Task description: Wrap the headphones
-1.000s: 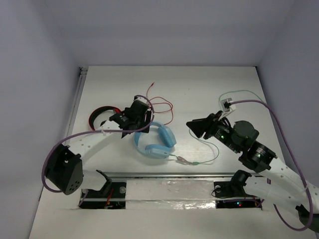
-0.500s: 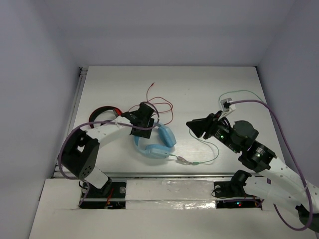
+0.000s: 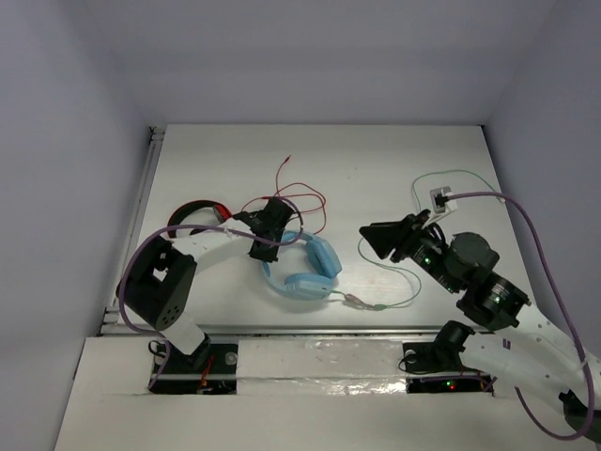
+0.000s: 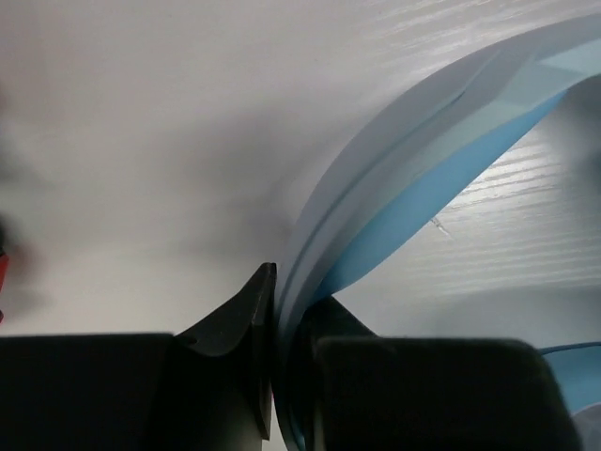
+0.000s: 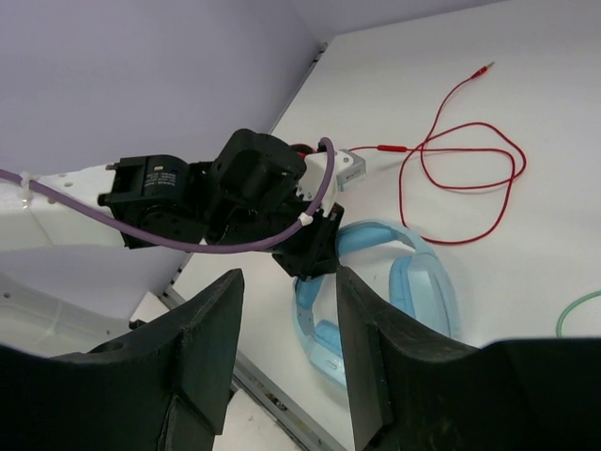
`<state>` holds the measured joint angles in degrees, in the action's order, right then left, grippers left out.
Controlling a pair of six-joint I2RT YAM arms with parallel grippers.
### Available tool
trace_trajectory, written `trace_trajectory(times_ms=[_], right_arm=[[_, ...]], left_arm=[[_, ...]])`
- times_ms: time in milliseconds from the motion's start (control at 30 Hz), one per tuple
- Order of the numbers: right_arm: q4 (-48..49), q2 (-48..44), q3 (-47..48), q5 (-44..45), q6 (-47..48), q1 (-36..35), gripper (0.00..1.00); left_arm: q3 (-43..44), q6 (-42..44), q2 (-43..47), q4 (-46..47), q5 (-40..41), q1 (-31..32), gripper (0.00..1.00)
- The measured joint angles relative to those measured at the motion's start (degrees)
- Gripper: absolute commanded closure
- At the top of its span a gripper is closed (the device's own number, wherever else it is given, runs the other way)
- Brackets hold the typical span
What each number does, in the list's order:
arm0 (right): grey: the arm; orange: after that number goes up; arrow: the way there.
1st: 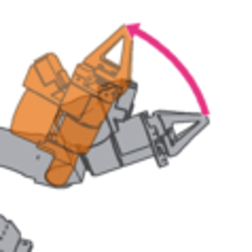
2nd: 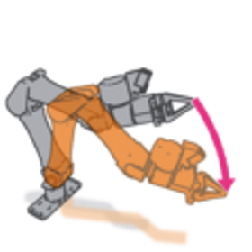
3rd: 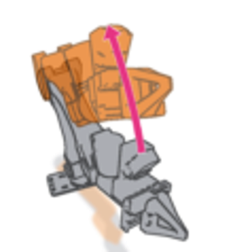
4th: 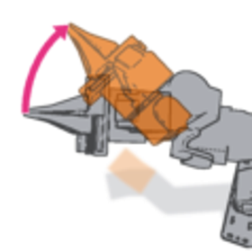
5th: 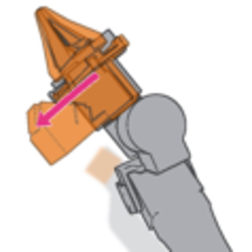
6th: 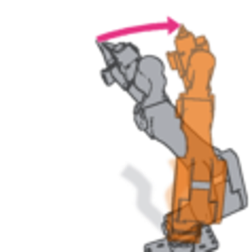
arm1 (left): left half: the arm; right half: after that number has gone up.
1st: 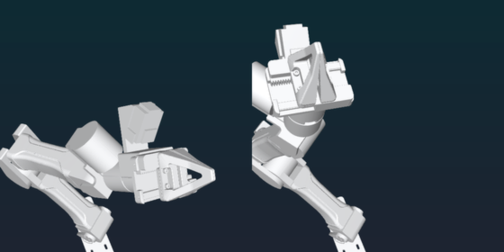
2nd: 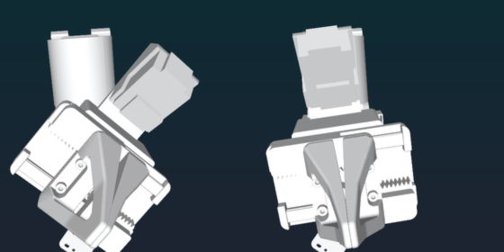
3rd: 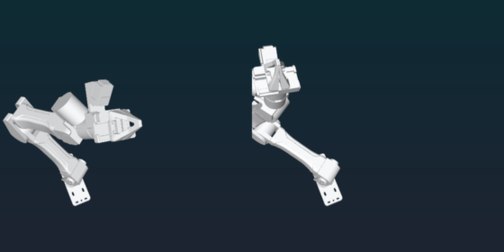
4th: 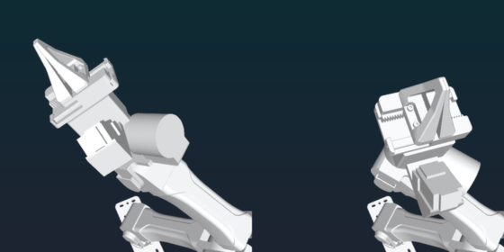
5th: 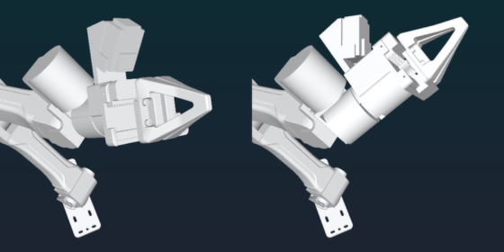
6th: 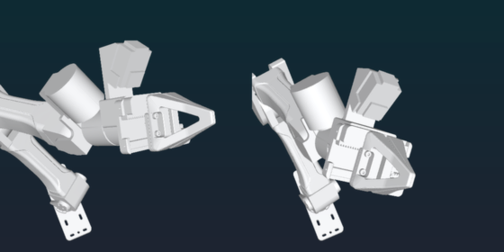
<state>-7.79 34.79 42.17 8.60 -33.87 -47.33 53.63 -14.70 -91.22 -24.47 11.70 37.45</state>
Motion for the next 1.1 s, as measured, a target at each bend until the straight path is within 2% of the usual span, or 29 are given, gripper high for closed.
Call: trace_trajectory(times_ms=[133,167,267,300,433,533,567,600,667,867,1100], right_arm=[[-0.8,-1.5,-0.1,0.0,-0.2,0.0,0.6],[-0.8,-1.9,-0.4,-0.4,-0.4,0.0,0.73],[-1.3,-2.4,-1.2,-1.5,-0.6,0.0,0.97],[-1.6,-2.1,-1.1,-1.6,-0.7,0.0,1.0],[-2.5,0.7,-1.0,-2.3,-0.4,0.0,1.0],[-3.3,2.7,-0.6,-4.5,1.1,0.0,0.68],[-3.9,2.8,-0.4,-5.3,1.7,0.0,0.45],[-4.5,2.3,0.0,-6.2,2.8,0.0,0.37],[-5.4,0.3,1.2,-8.4,4.9,0.0,0.27],[-5.7,-5.0,6.2,-13.3,9.2,0.0,0.23],[-7.3,-3.1,6.7,-16.0,11.1,0.0,0.25]], left_arm=[[-0.7,-0.1,1.5,1.0,-1.0,0.1,1.0],[-1.0,-0.1,2.8,1.0,-1.4,0.0,1.0],[-1.4,0.2,8.5,0.3,-3.2,-0.5,1.0],[-1.3,0.3,10.8,0.1,-3.9,-0.9,1.0],[3.0,0.2,19.9,-2.4,-8.4,-2.8,1.0],[10.5,0.3,23.3,-3.4,-11.1,-3.5,1.0],[12.7,0.4,24.0,-3.5,-11.6,-3.7,1.0],[14.8,0.5,24.5,-3.5,-12.2,-4.0,1.0],[17.9,1.0,25.7,-3.8,-13.6,-5.0,1.0],[22.8,2.5,27.7,-7.1,-20.2,-12.7,1.0],[28.1,3.0,26.8,-8.6,-27.2,-17.8,1.0]])
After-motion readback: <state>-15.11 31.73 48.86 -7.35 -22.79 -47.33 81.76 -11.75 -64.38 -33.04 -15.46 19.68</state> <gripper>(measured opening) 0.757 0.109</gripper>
